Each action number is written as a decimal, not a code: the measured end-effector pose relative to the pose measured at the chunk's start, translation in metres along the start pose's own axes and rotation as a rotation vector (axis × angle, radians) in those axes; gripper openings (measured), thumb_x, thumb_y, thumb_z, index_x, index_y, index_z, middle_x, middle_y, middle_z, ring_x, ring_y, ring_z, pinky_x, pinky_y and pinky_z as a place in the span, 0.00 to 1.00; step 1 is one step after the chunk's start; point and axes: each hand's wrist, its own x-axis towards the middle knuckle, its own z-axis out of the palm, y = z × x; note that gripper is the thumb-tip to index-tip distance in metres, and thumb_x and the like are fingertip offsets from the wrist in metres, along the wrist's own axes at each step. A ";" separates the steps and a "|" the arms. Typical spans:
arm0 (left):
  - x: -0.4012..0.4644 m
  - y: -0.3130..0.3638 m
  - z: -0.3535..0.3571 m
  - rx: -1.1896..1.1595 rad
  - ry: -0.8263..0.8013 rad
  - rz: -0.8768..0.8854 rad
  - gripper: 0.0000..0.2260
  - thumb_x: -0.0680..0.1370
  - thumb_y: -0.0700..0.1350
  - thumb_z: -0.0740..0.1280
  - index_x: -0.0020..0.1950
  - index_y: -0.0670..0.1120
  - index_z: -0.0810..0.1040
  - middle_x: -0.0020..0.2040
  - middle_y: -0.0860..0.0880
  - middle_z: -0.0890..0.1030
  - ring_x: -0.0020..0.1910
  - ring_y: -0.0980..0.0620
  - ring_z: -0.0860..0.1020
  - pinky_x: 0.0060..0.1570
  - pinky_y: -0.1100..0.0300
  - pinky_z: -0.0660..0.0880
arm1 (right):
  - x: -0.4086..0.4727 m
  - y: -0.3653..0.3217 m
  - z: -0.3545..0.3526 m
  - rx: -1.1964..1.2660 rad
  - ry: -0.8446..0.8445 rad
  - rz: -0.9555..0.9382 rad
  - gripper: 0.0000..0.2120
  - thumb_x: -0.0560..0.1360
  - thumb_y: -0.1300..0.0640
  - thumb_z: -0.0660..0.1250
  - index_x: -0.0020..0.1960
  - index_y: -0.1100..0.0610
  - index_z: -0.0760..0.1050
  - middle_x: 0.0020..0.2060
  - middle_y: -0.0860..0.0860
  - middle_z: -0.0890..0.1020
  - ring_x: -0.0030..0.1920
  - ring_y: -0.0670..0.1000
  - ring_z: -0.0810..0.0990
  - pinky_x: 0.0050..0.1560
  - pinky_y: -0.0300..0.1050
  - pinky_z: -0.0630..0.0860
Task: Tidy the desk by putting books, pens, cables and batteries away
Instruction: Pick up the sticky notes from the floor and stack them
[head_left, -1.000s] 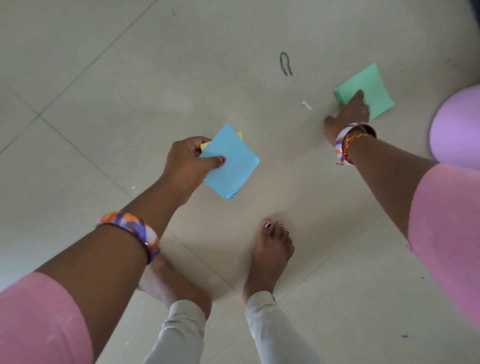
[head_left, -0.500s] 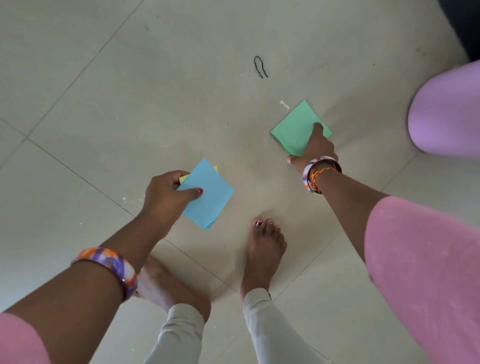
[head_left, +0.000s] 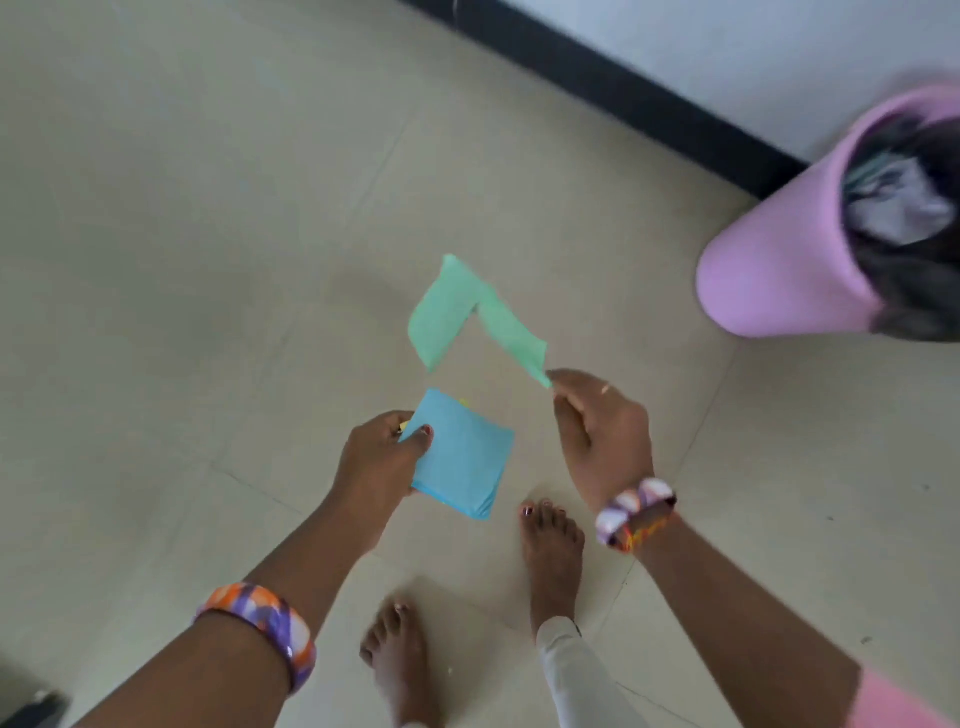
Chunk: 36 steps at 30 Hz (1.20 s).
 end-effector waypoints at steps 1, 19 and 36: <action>-0.011 0.016 0.001 -0.027 -0.007 0.007 0.05 0.78 0.37 0.62 0.47 0.44 0.77 0.39 0.45 0.77 0.34 0.51 0.75 0.21 0.69 0.70 | -0.007 -0.016 -0.016 0.037 0.037 -0.036 0.14 0.72 0.64 0.58 0.50 0.64 0.81 0.46 0.57 0.84 0.49 0.49 0.78 0.57 0.28 0.67; -0.393 0.306 0.086 -0.046 -0.725 0.522 0.10 0.79 0.41 0.60 0.49 0.39 0.80 0.42 0.42 0.82 0.38 0.49 0.80 0.33 0.57 0.79 | -0.089 -0.254 -0.444 -0.207 0.865 -0.222 0.12 0.75 0.61 0.58 0.51 0.50 0.78 0.56 0.55 0.76 0.50 0.57 0.79 0.49 0.40 0.75; -0.726 0.337 0.345 0.598 -1.111 1.014 0.08 0.69 0.40 0.65 0.44 0.39 0.81 0.44 0.38 0.83 0.44 0.40 0.82 0.45 0.48 0.80 | -0.265 -0.247 -0.702 -0.391 1.120 0.142 0.23 0.72 0.32 0.56 0.61 0.41 0.72 0.57 0.38 0.77 0.57 0.44 0.76 0.56 0.48 0.73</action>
